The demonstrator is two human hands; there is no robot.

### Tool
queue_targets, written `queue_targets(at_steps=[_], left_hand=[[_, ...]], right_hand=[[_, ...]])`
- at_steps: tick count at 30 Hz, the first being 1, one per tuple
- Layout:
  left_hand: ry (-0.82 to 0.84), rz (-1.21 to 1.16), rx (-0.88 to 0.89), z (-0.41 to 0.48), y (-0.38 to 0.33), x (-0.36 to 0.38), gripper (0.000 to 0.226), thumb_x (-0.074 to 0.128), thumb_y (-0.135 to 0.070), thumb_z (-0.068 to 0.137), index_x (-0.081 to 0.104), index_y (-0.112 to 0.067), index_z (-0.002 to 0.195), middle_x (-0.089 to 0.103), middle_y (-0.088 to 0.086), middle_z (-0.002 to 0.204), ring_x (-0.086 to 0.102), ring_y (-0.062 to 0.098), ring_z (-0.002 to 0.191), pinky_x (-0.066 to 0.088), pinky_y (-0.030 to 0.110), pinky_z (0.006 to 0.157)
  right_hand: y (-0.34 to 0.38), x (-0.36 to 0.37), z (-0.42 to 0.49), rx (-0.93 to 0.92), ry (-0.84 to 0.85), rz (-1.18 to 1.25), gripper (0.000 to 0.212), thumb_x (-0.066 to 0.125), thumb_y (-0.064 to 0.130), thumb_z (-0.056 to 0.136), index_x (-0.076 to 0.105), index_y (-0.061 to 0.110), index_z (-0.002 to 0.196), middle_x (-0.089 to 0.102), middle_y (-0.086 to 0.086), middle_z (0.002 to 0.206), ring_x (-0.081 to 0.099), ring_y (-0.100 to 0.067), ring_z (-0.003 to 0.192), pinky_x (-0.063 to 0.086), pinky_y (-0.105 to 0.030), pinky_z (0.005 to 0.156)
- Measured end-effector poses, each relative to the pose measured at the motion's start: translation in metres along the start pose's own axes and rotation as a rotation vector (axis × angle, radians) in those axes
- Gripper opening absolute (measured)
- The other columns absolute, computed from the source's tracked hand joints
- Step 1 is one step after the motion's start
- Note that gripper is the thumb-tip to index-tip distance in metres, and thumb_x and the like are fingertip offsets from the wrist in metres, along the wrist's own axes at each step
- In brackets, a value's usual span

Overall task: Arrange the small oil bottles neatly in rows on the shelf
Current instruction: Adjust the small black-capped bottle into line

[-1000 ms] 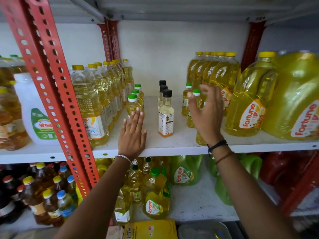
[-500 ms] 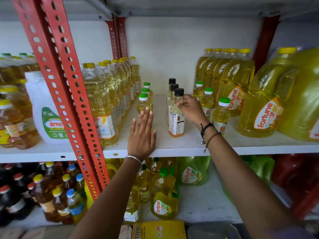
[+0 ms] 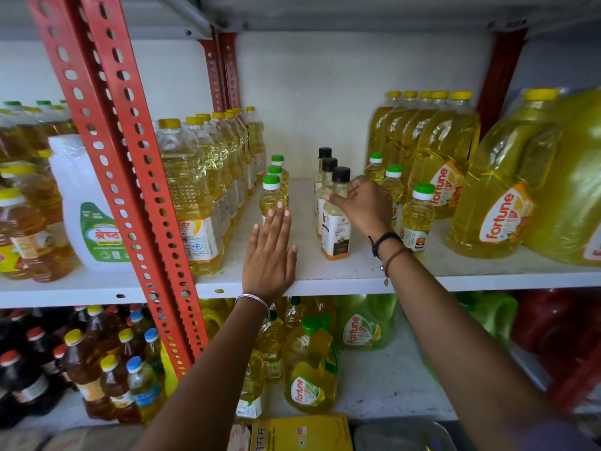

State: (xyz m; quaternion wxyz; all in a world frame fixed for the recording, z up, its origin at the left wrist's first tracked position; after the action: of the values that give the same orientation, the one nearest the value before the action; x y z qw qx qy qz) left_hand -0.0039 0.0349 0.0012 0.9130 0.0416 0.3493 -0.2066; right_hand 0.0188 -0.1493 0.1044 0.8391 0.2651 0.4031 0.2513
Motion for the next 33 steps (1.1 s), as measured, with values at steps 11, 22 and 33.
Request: queue_targets(at_steps=[11, 22, 33], left_hand=[[0.004, 0.001, -0.004, 0.0, 0.0, 0.0, 0.06, 0.025, -0.032, 0.098, 0.01, -0.009, 0.152, 0.006, 0.006, 0.16, 0.002, 0.018, 0.147, -0.001, 0.038, 0.119], [0.007, -0.007, -0.006, 0.0, -0.001, 0.0, 0.06, 0.025, -0.032, 0.098, 0.012, -0.008, 0.152, 0.008, 0.006, 0.159, 0.003, 0.019, 0.147, -0.003, 0.036, 0.119], [0.005, -0.012, -0.005, -0.001, -0.002, -0.001, 0.059, 0.024, -0.032, 0.099, 0.01, -0.009, 0.151, 0.007, 0.005, 0.159, 0.003, 0.018, 0.147, -0.003, 0.036, 0.118]], right_hand=[[0.002, 0.005, -0.012, -0.02, -0.091, -0.022, 0.058, 0.064, 0.065, 0.071, 0.059, 0.01, 0.09, 0.067, -0.009, 0.093, 0.061, -0.028, 0.085, 0.05, -0.04, 0.077], [0.0, 0.001, -0.011, -0.041, 0.082, 0.204, 0.037, 0.059, 0.042, 0.086, 0.062, 0.006, 0.095, 0.072, -0.013, 0.096, 0.066, -0.028, 0.088, 0.056, -0.047, 0.077], [-0.002, -0.015, -0.033, -0.099, 0.072, 0.202, 0.026, 0.061, 0.039, 0.087, 0.058, 0.013, 0.084, 0.072, -0.01, 0.092, 0.066, -0.022, 0.083, 0.052, -0.034, 0.07]])
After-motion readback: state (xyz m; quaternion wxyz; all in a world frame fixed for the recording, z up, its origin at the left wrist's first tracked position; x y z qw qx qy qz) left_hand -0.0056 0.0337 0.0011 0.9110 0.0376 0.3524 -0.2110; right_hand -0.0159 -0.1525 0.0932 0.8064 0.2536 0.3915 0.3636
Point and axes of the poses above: each hand's wrist, its own z-axis towards the middle knuckle, its own x-axis out of the palm, y = z × x, the point moved 1 cm from there along z, towards the middle knuckle
